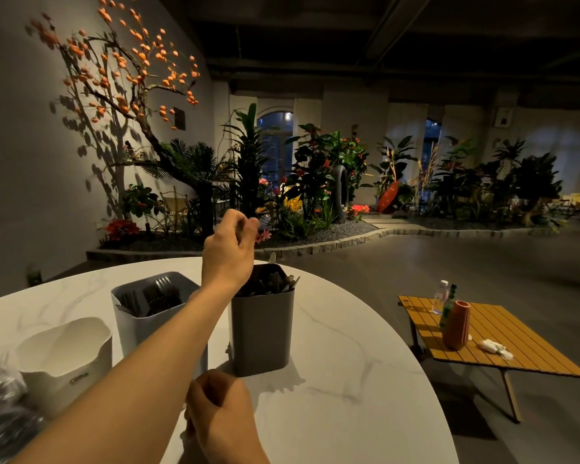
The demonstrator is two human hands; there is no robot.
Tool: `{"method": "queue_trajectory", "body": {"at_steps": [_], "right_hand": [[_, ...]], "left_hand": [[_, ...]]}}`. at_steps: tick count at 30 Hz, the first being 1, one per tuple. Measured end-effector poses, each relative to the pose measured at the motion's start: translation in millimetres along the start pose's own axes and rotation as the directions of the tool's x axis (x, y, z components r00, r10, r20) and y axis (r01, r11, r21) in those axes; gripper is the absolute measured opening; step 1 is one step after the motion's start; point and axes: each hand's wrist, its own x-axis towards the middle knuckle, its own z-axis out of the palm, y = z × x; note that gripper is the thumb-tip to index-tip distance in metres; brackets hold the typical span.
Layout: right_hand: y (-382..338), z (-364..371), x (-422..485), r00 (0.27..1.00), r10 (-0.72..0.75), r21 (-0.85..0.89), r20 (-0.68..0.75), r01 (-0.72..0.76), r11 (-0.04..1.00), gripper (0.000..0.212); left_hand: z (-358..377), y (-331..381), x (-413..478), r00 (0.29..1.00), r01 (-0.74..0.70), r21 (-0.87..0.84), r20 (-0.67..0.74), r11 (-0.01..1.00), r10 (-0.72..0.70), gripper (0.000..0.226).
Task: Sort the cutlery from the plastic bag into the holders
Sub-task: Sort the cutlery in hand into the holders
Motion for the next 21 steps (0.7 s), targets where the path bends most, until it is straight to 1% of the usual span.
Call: {"method": "queue_trajectory", "body": {"at_steps": [2, 4, 5, 7, 8, 9, 11, 12, 14, 16, 18, 19, 20, 21], "right_hand": [[2, 0, 1, 1.000, -0.012, -0.020, 0.004, 0.012, 1.000, 0.012], [4, 1, 3, 0.999, -0.035, -0.055, 0.015, 0.036, 0.998, 0.014], [5, 1, 4, 0.999, -0.039, -0.072, 0.017, 0.040, 0.997, 0.015], [6, 2, 6, 0.999, -0.045, -0.085, 0.021, 0.047, 0.995, 0.017], [6, 1, 6, 0.998, -0.047, -0.088, 0.029, 0.049, 0.995, 0.018], [6, 1, 6, 0.998, -0.048, -0.095, 0.033, 0.051, 0.994, 0.018], [5, 0, 5, 0.998, -0.049, -0.088, 0.031, 0.052, 0.995, 0.015], [4, -1, 4, 0.998, -0.050, -0.071, 0.032, 0.052, 0.996, 0.013], [1, -1, 2, 0.998, -0.052, -0.039, 0.044, 0.054, 0.998, 0.013], [0, -1, 1, 0.998, -0.049, -0.031, 0.048, 0.051, 0.998, 0.013], [2, -2, 2, 0.997, -0.053, -0.033, 0.050, 0.055, 0.998, 0.013], [3, -1, 3, 0.997, -0.056, -0.034, 0.052, 0.058, 0.998, 0.012], [3, -1, 3, 0.997, -0.059, -0.032, 0.052, 0.060, 0.998, 0.012], [4, -1, 3, 0.997, -0.060, -0.029, 0.053, 0.062, 0.998, 0.012]], "left_hand": [[1, -2, 8, 0.996, 0.083, 0.004, -0.016, 0.997, -0.083, 0.034], [0, -2, 14, 0.980, 0.197, -0.047, -0.022, 0.979, -0.199, 0.037], [-1, -1, 16, 0.972, 0.228, -0.063, -0.036, 0.972, -0.231, 0.037], [-5, 1, 18, 0.969, 0.234, -0.076, -0.065, 0.969, -0.239, 0.037], [-6, 1, 18, 0.971, 0.229, -0.074, -0.057, 0.971, -0.233, 0.035], [-6, -1, 19, 0.973, 0.224, -0.071, -0.031, 0.972, -0.227, 0.034], [-4, -4, 20, 0.975, 0.211, -0.037, 0.076, 0.977, -0.208, 0.032], [-2, -7, 19, 0.971, 0.196, 0.024, 0.136, 0.980, -0.197, 0.032], [2, -13, 14, 0.958, 0.160, 0.195, 0.208, 0.968, -0.200, 0.030], [6, -20, 8, 0.927, 0.167, 0.318, 0.271, 0.933, -0.258, 0.033], [6, -24, 6, 0.867, 0.190, 0.378, 0.368, 0.906, -0.336, 0.043], [4, -23, 6, 0.838, 0.191, 0.393, 0.412, 0.899, -0.358, 0.050], [3, -20, 6, 0.825, 0.189, 0.390, 0.434, 0.901, -0.362, 0.053], [1, -16, 6, 0.832, 0.187, 0.370, 0.433, 0.910, -0.347, 0.053]]}}
